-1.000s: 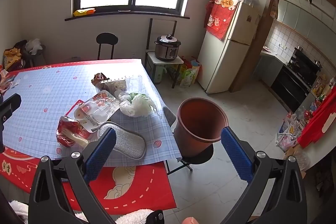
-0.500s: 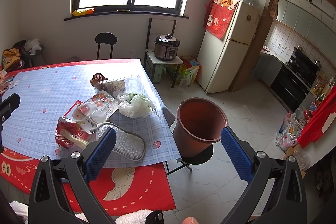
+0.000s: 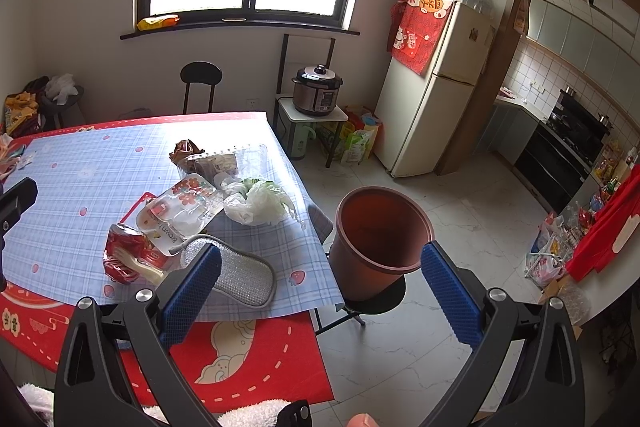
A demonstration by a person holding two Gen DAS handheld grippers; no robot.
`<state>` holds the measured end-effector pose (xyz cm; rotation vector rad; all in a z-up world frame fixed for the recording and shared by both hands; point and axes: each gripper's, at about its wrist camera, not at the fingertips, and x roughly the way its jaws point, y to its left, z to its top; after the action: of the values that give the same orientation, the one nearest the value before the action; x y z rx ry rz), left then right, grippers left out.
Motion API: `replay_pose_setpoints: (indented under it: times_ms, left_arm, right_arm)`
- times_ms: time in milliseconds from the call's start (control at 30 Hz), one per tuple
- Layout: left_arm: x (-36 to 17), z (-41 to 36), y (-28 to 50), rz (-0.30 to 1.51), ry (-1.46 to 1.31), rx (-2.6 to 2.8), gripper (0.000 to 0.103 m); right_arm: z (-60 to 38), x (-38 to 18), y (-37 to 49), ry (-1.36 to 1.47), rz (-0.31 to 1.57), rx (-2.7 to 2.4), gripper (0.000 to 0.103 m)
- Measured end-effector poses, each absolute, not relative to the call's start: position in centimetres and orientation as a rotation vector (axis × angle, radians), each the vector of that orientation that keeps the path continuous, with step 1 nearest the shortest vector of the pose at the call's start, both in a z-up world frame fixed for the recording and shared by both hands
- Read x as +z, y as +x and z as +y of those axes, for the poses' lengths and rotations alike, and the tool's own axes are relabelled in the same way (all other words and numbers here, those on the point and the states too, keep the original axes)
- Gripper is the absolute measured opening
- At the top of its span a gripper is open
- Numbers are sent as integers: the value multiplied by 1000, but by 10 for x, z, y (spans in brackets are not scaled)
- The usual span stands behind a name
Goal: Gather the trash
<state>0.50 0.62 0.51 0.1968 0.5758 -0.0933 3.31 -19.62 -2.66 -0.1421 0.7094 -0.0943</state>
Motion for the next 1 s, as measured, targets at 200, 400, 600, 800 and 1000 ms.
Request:
replay_pose_setpoints:
  times_ms: [200, 400, 600, 800, 1000]
  left_arm:
    - [5, 6, 6, 576, 196, -92, 98]
    - [4, 6, 6, 575, 197, -92, 98]
    - [5, 6, 6, 576, 195, -92, 98]
    - [4, 6, 6, 574, 197, -93, 98]
    - [4, 6, 6, 575, 196, -91, 98]
  right_arm:
    - [-197, -26, 35, -142, 710, -95, 98]
    - [-197, -25, 35, -141, 709, -95, 98]
    - [-196, -27, 34, -142, 710, -95, 98]
    - [-196, -28, 34, -141, 709, -95, 98]
    - [-196, -28, 33, -141, 709, -95, 98]
